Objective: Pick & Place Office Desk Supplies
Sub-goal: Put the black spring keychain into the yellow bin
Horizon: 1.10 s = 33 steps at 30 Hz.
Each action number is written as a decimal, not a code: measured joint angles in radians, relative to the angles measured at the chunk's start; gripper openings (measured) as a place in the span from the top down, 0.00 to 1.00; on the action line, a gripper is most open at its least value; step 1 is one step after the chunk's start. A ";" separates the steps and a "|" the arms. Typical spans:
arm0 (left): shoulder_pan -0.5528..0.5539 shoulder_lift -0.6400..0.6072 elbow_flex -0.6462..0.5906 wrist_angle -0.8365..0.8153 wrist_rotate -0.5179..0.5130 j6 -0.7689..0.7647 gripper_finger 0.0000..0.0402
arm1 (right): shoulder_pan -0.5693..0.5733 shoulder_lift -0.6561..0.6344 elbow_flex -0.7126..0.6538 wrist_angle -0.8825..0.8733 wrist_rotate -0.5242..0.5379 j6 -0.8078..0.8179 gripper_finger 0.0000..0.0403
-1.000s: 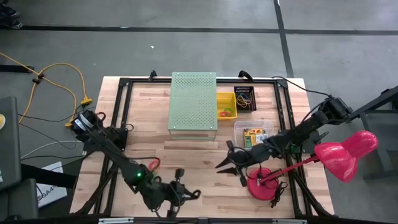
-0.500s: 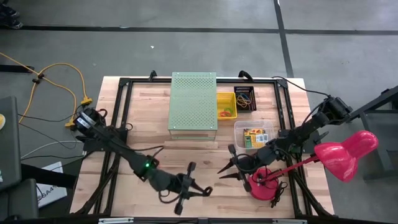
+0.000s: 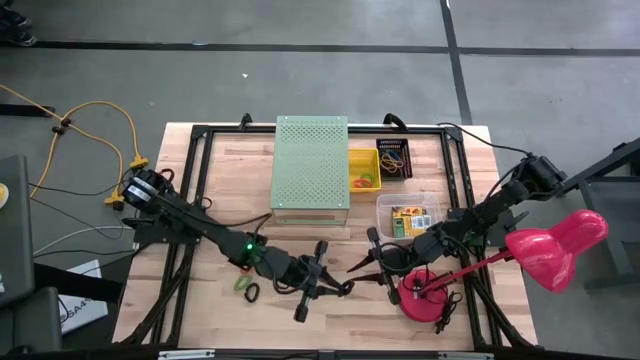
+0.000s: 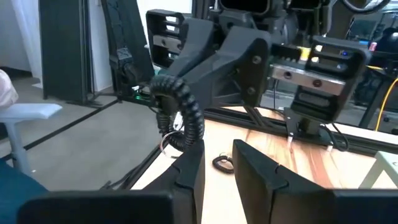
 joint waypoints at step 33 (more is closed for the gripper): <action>0.015 -0.001 0.000 -0.030 -0.019 0.020 0.98 | 0.001 0.000 0.000 0.000 -0.036 0.060 0.63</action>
